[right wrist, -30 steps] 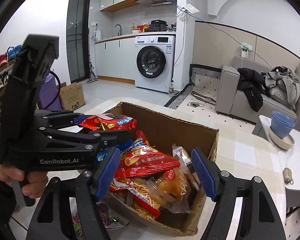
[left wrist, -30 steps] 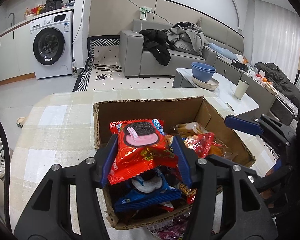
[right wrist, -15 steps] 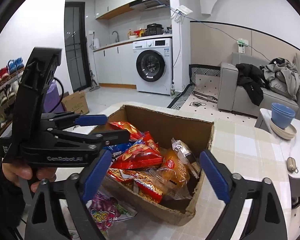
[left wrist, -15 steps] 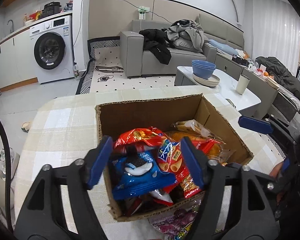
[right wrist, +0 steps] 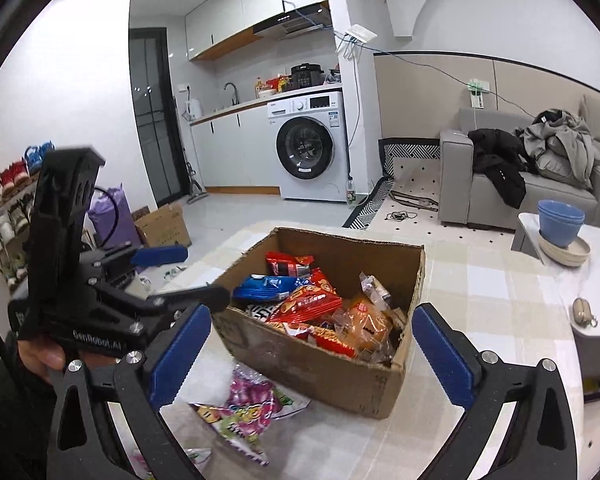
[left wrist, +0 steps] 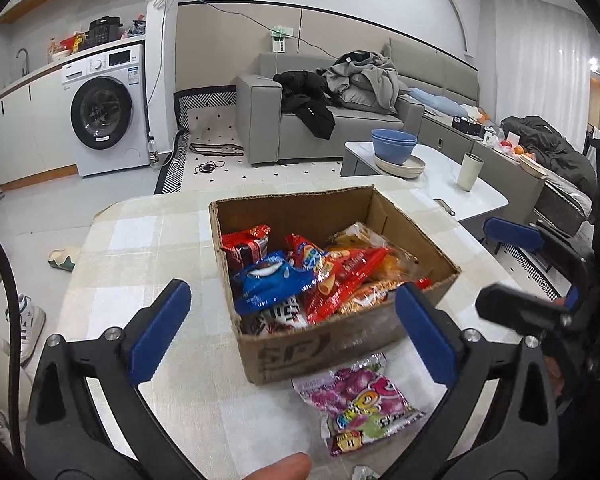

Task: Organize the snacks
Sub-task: 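Withdraw both grippers from the box toward the purple candy bags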

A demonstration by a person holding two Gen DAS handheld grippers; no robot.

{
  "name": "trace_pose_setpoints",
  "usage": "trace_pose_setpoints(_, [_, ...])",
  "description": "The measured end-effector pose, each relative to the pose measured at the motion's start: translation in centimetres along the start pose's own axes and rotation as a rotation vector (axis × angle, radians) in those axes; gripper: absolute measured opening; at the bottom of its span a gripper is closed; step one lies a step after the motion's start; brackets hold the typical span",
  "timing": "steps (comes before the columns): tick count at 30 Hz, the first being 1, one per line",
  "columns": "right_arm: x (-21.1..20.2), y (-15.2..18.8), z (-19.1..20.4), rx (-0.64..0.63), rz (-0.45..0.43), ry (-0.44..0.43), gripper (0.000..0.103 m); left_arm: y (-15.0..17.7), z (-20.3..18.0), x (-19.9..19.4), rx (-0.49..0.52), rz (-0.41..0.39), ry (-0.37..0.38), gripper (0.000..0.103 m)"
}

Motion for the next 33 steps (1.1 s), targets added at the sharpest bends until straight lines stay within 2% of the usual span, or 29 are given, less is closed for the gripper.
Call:
trace_pose_setpoints(6, [-2.7, 0.9, -0.3, 0.051, 0.005, -0.023, 0.103, 2.0, -1.4, -3.2, 0.036, 0.001, -0.012, 0.102])
trace_pose_setpoints(14, [-5.6, 3.3, -0.2, 0.091, 0.018, -0.045, 0.103, 4.5, -1.1, -6.3, -0.004, 0.015, -0.018, 0.102])
trace_pose_setpoints(18, [-5.6, 4.3, 0.1, 0.081, 0.038, -0.047, 0.103, 6.1, -0.9, -7.4, -0.032, 0.024, -0.014, 0.102])
trace_pose_setpoints(26, [-5.0, 5.7, 0.9, 0.053, 0.081, -0.055, 0.103, 7.3, -0.3, -7.8, -0.046, 0.053, -0.045, 0.102])
trace_pose_setpoints(30, [-4.3, 6.1, 0.7, 0.020, 0.085, 0.000, 0.103, 7.5, 0.0, -7.7, -0.066, 0.061, -0.059, 0.102])
trace_pose_setpoints(33, [-3.9, 6.6, 1.3, 0.015, 0.107, -0.034, 0.103, 7.6, 0.0, -7.7, -0.055, 0.069, -0.066, 0.102])
Point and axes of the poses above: each gripper's, at about its wrist camera, not at the fingertips, and x roughly the way its jaws point, z to its left, y to its underside, the point moved 10 cm from there along x, roughly the way its jaws point, and after that the axes turned 12 degrees about y, right-handed, at the moved point
